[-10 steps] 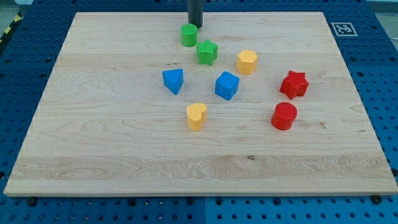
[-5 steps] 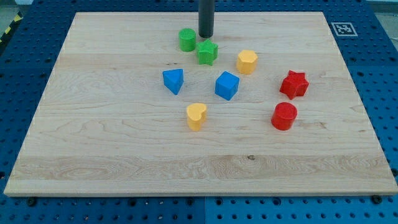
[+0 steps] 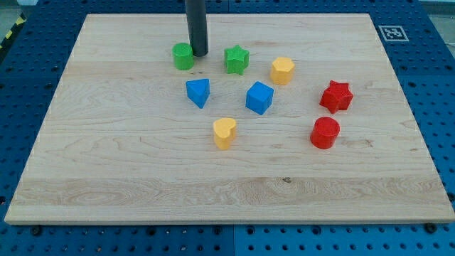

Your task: Place the green circle above the triangle

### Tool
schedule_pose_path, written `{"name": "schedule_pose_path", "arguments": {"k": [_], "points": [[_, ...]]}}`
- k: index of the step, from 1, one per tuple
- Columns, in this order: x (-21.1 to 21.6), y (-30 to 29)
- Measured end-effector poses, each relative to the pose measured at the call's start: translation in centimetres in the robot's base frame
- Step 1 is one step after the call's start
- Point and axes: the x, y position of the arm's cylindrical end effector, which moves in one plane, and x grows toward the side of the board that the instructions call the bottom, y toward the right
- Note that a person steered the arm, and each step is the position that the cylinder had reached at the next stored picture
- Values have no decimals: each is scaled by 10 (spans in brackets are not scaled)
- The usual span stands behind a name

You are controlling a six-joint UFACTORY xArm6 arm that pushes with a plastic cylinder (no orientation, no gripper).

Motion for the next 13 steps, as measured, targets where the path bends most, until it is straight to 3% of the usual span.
{"name": "schedule_pose_path", "arguments": {"k": [1, 3, 5, 9, 11, 13], "points": [[-23, -11], [-19, -88], [9, -70], [4, -41], [45, -26], [51, -26]]}}
